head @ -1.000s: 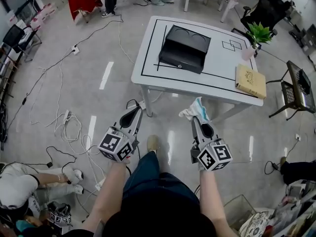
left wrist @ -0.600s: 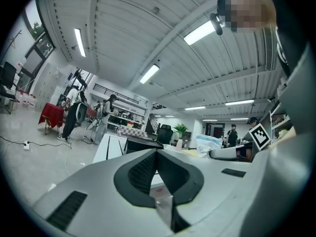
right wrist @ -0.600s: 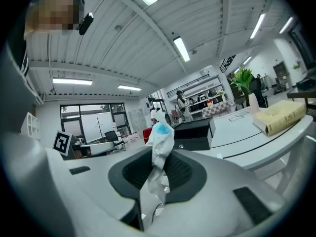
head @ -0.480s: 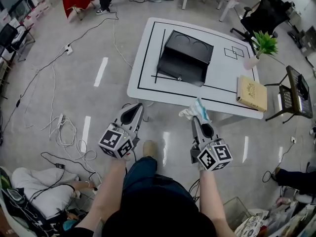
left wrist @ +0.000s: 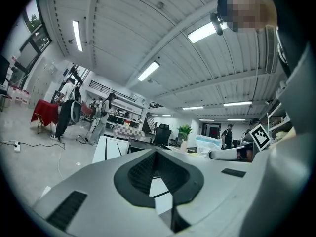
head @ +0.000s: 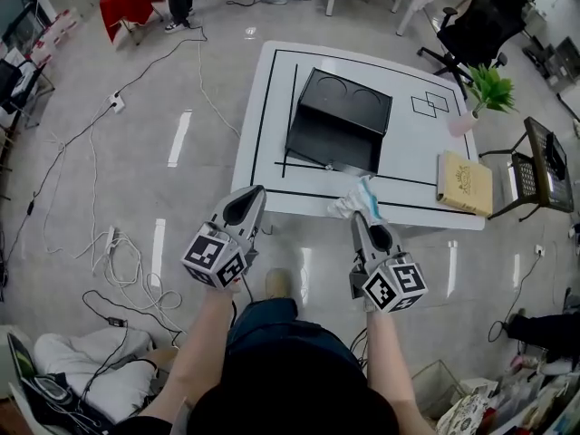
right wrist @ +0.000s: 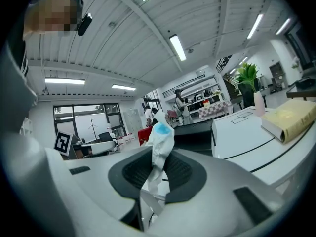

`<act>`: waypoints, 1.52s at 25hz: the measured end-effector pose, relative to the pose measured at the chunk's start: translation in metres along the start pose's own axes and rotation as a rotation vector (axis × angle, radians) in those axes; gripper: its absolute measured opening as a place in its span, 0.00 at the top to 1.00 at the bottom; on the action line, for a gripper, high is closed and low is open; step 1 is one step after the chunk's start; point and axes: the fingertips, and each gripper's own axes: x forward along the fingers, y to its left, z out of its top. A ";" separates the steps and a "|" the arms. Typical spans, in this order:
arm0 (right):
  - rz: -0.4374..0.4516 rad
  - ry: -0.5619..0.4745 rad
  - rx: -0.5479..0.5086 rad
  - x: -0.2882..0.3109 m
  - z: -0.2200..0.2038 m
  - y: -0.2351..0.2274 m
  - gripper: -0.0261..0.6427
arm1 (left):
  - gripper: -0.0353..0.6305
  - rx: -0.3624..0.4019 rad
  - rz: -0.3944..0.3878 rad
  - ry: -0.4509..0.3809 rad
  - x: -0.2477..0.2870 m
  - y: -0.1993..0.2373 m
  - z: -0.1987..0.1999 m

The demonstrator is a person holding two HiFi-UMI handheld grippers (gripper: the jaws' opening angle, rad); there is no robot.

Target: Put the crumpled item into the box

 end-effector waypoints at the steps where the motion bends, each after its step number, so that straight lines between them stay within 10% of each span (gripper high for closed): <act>1: -0.004 -0.001 0.000 0.005 0.002 -0.002 0.87 | 0.94 -0.001 -0.006 0.002 0.006 0.004 0.001; 15: -0.062 -0.017 0.012 0.063 0.014 -0.033 0.87 | 0.94 0.009 -0.097 0.030 0.075 0.041 0.004; 38: 0.014 0.092 -0.042 0.134 0.031 -0.060 0.87 | 0.94 -0.027 -0.009 0.039 0.113 0.074 -0.002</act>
